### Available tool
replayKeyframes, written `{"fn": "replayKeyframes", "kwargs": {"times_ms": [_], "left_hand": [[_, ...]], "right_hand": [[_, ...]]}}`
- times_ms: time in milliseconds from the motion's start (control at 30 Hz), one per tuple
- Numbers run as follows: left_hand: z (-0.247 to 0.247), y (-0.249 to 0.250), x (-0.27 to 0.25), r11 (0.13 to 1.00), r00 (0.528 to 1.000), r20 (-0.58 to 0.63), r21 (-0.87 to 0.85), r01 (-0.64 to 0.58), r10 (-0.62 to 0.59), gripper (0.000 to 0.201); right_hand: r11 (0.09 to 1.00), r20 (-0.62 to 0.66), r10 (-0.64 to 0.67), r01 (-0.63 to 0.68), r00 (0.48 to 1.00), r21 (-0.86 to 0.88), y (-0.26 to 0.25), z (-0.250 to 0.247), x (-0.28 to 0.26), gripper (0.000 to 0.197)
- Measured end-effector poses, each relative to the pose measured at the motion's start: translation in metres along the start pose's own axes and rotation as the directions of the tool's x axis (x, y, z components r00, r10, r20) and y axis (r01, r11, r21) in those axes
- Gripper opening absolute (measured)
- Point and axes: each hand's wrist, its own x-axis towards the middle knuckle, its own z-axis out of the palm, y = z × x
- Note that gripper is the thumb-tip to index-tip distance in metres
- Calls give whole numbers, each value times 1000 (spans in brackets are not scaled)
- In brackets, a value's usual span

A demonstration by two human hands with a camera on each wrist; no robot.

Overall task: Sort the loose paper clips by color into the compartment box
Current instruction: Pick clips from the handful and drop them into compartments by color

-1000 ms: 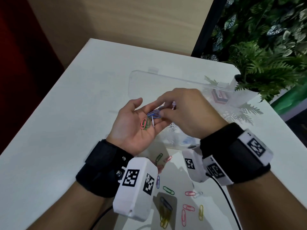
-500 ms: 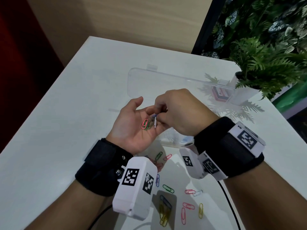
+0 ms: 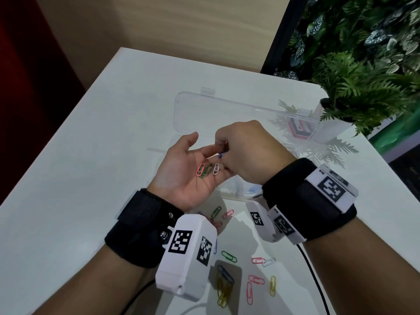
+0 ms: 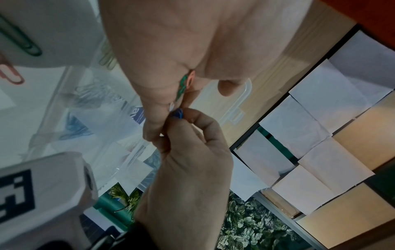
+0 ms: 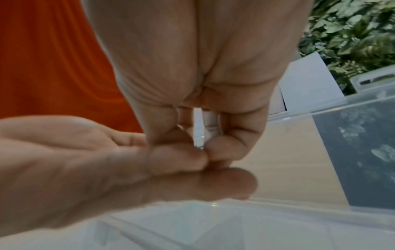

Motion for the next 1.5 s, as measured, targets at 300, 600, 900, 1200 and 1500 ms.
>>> {"fn": "replayKeyframes", "kwargs": {"times_ms": [300, 600, 900, 1200, 1500], "left_hand": [[-3, 15, 0, 997, 993, -97, -42, -72, 68, 57], [-3, 16, -1, 995, 987, -127, -18, -102, 99, 55], [0, 12, -4, 995, 990, -107, -7, -98, 96, 62], [-5, 15, -2, 994, 990, -89, -2, -111, 110, 65], [-9, 29, -4, 989, 980, -136, -6, -146, 144, 57]], "right_hand": [[978, -126, 170, -152, 977, 143, 45, -22, -6, 20], [946, 59, 324, -325, 944, 11, 67, -2, -10, 22], [975, 35, -87, 78, 996, 210, 3, -8, -14, 16], [988, 7, -96, 94, 995, 125, -6, 1, -5, 13], [988, -105, 123, -112, 987, 107, 33, -10, -2, 17]]}}
